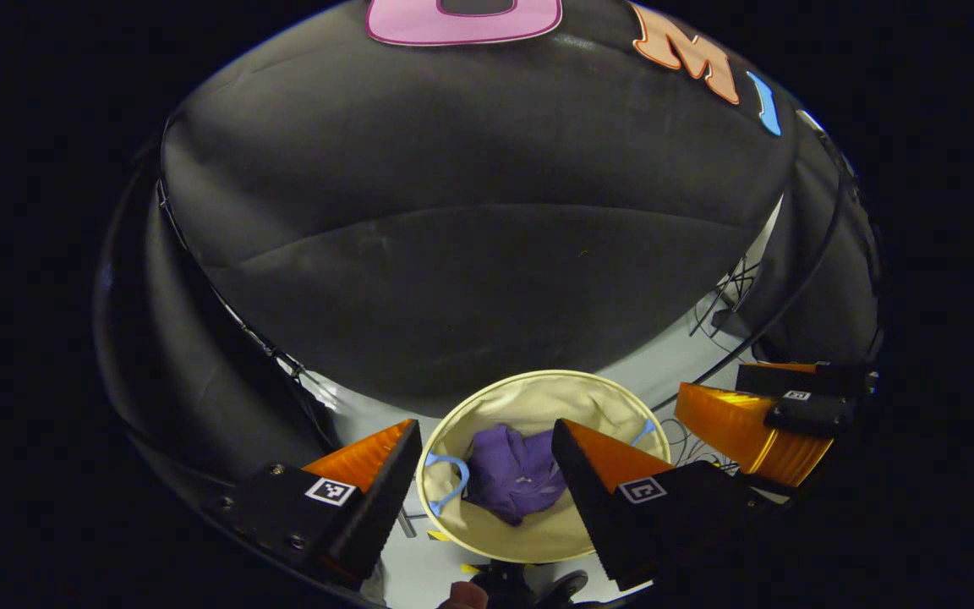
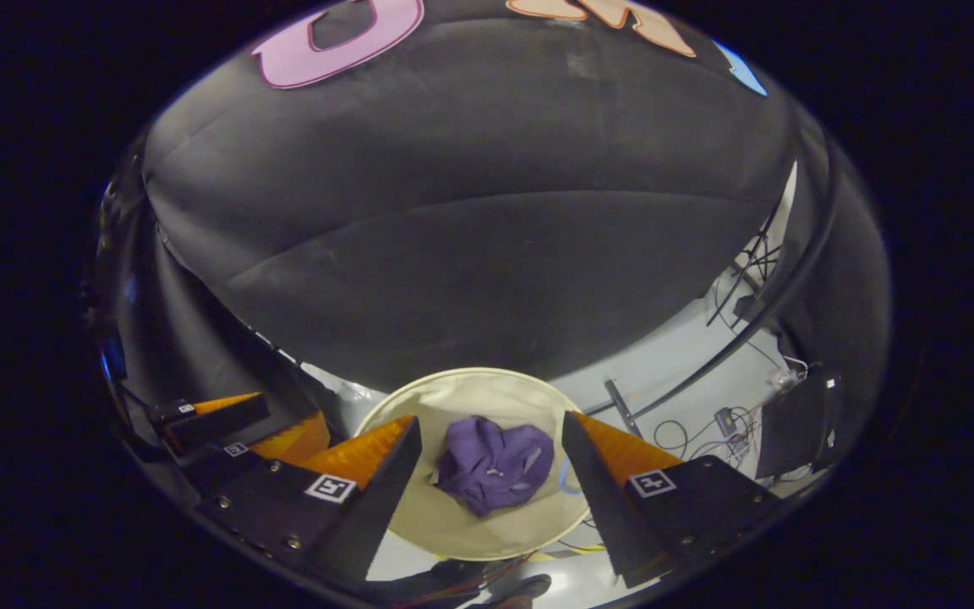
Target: Grasp the clothes on the hanger with both hands and then place them into the laundry hamper below.
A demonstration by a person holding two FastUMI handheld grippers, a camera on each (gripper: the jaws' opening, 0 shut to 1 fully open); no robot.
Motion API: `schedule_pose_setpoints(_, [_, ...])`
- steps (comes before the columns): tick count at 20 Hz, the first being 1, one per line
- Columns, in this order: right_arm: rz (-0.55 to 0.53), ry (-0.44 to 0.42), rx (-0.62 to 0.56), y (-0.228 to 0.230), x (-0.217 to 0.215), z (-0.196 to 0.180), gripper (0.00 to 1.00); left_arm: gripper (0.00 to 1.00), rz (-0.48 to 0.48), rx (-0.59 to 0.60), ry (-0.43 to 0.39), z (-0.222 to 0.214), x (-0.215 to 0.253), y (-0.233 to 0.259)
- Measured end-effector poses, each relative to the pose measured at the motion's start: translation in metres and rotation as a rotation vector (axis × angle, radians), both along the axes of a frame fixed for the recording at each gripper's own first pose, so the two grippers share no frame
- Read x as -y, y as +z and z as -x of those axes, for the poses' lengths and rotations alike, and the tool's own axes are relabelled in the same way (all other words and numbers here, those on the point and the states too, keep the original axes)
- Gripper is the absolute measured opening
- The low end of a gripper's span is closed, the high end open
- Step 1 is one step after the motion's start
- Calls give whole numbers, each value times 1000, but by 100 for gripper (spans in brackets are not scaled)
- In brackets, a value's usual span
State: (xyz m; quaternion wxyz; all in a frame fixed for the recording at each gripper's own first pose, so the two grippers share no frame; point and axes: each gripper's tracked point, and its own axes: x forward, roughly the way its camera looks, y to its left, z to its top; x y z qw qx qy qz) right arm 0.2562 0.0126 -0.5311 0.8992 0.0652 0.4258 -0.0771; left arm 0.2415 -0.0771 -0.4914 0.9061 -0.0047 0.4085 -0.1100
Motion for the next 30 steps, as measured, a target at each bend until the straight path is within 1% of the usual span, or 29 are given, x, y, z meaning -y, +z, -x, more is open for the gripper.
schedule_pose_setpoints(2, [5,11,0,7,-1,2,100,98,5,10,0,-1,0,10])
schedule_pose_setpoints(4, [9,22,8,17,-4,6,100,97,27,17,-18,3,4,20])
schedule_pose_setpoints(5, [8,27,12,24,-4,8,97,98,20,27,-31,6,5,26])
schedule_pose_setpoints(6, [7,31,17,28,-5,12,100,100,-2,48,-35,6,0,32])
schedule_pose_setpoints(7, [3,34,21,35,-6,16,100,98,-13,66,-37,7,-1,39])
schedule_pose_setpoints(11, [5,60,47,58,-12,36,100,98,1,83,-11,24,-2,65])
schedule_pose_setpoints(15, [-14,62,81,89,-14,69,100,98,-3,112,2,52,-4,89])
schedule_pose_setpoints(16, [-21,62,97,99,-14,75,97,98,-5,120,6,58,-4,96])
schedule_pose_setpoints(17, [-20,67,110,109,-14,82,100,98,-7,132,12,66,-6,103])
schedule_pose_setpoints(18, [-17,72,122,120,-14,93,97,98,-4,146,19,72,-5,113])
schedule_pose_setpoints(22, [9,92,191,165,-10,128,97,97,20,199,62,103,-5,152])
schedule_pose_setpoints(23, [20,95,215,178,-8,136,100,98,24,219,67,113,-5,164])
schedule_pose_setpoints(28, [63,137,310,235,-3,178,100,98,35,311,97,154,-5,213])
schedule_pose_setpoints(30, [72,139,348,253,-2,191,100,97,46,331,117,169,-9,228])
